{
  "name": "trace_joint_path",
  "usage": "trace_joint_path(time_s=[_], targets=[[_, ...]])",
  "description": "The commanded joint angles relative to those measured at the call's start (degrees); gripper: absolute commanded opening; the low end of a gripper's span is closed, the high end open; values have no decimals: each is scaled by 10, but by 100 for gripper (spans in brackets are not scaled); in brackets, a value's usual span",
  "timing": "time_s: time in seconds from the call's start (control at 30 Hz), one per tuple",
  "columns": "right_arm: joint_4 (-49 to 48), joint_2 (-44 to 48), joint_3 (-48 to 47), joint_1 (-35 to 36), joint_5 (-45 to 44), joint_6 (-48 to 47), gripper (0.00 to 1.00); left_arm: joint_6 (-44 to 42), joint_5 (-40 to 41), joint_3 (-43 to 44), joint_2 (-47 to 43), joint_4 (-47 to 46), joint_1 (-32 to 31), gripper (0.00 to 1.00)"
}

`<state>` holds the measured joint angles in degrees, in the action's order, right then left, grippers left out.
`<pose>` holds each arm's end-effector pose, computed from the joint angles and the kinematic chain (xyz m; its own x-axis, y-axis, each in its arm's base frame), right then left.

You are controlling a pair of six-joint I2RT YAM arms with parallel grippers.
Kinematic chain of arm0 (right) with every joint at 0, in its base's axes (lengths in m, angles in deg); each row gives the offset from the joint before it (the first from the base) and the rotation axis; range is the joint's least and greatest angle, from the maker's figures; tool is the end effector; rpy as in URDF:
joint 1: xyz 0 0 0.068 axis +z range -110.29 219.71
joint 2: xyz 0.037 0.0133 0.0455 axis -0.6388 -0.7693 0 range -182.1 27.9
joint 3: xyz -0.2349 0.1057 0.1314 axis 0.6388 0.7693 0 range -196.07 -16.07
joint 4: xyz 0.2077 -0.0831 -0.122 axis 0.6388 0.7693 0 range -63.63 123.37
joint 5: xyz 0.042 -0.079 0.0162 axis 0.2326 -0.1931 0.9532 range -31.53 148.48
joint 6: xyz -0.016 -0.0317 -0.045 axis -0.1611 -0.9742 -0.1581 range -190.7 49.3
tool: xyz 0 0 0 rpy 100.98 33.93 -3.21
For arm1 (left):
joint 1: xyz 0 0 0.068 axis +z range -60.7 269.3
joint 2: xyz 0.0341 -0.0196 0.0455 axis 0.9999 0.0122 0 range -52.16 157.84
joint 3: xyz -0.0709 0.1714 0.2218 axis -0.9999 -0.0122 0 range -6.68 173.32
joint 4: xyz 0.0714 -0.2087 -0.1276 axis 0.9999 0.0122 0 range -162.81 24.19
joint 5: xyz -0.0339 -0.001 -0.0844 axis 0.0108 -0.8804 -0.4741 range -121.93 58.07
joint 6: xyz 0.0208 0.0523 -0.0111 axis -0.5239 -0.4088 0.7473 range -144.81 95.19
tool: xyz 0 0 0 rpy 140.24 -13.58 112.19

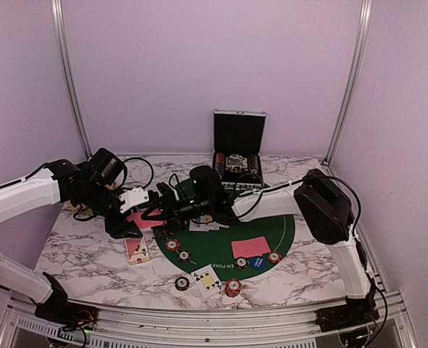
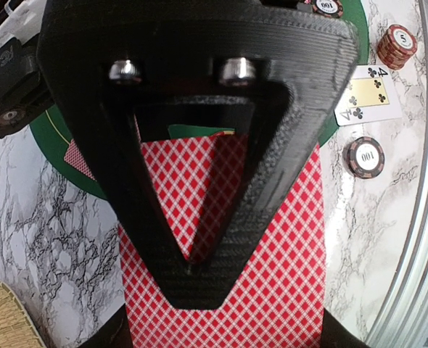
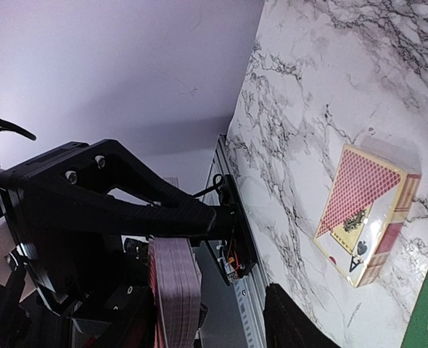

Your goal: Distribute texas hold em gaming equipment

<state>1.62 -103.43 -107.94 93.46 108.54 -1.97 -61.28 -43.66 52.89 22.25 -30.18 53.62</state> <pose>0.2848 0.4410 0.1941 -0.9455 -0.2780 -0.1694 -0.2069 0.1115 0.9720 0.1991 -0.1531 0.2851 -0.1586 0.8302 -0.5344 0.9377 0.2961 0.1817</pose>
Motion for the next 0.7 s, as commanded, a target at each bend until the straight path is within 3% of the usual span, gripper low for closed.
trace_joint_path(time_s=[0.0,0.2,0.67], targets=[[32,26,4,-7,1,-22,50,-6,-8,-5,-21,-13,1,0],[62,44,7,-10,1,-44,47,-6,-6,-6,-20,-13,1,0],[82,74,23,-21,8,-57,21,-5,-6,-7,-17,-13,1,0]])
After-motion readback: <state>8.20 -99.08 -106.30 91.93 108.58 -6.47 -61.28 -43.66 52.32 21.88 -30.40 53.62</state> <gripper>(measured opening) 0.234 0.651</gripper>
